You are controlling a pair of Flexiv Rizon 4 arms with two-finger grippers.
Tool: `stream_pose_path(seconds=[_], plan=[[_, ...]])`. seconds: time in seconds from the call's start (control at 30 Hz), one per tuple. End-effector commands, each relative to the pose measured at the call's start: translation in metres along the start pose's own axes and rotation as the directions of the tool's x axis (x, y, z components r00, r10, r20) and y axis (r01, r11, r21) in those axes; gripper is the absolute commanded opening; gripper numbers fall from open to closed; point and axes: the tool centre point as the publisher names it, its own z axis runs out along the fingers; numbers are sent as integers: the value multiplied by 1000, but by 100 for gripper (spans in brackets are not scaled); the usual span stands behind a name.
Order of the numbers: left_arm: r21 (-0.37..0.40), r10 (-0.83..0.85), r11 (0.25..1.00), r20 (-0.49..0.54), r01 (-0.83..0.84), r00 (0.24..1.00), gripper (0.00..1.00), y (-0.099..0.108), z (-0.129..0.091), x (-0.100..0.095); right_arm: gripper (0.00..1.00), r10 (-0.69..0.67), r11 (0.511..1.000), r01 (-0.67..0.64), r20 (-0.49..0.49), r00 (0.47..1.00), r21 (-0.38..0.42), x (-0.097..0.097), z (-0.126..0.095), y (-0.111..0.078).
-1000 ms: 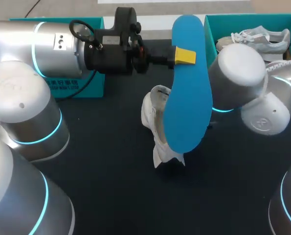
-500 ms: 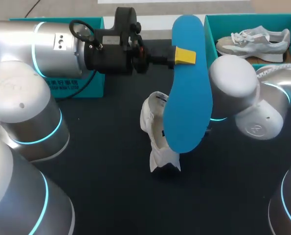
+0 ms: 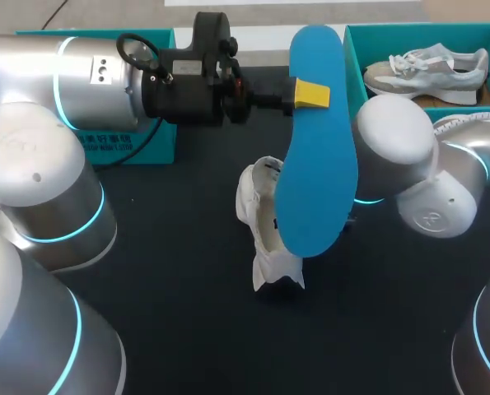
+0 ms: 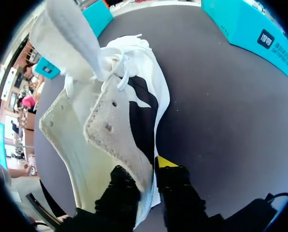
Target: Take the shoe out of the shoebox, open the shoe tongue, remove and reinsert the insole, then place the shoe into the shoebox
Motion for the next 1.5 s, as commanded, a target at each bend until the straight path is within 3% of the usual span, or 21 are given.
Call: stream_pose_path(seconds=[0.03,0.27,0.53,1.1,1.43,1.5], plan=[[1,0,1000,2,0,1000,0,1,1,0,100,19,1000,-20,-57,998,-5,-1,-8,-4],[1,0,1000,2,0,1000,0,1,1,0,100,59,998,-60,-160,985,-2,9,-43,-1],[1,0,1000,2,0,1000,0,1,1,0,100,99,991,-131,-435,895,-43,7,-70,2],[1,0,1000,2,0,1000,0,1,1,0,100,79,990,-121,-444,892,-67,9,-76,4],[1,0,1000,2,0,1000,0,1,1,0,100,-26,992,-65,-699,715,-104,15,-141,8],[1,0,1000,2,0,1000,0,1,1,0,100,0,990,-106,-763,646,-90,11,-150,9]])
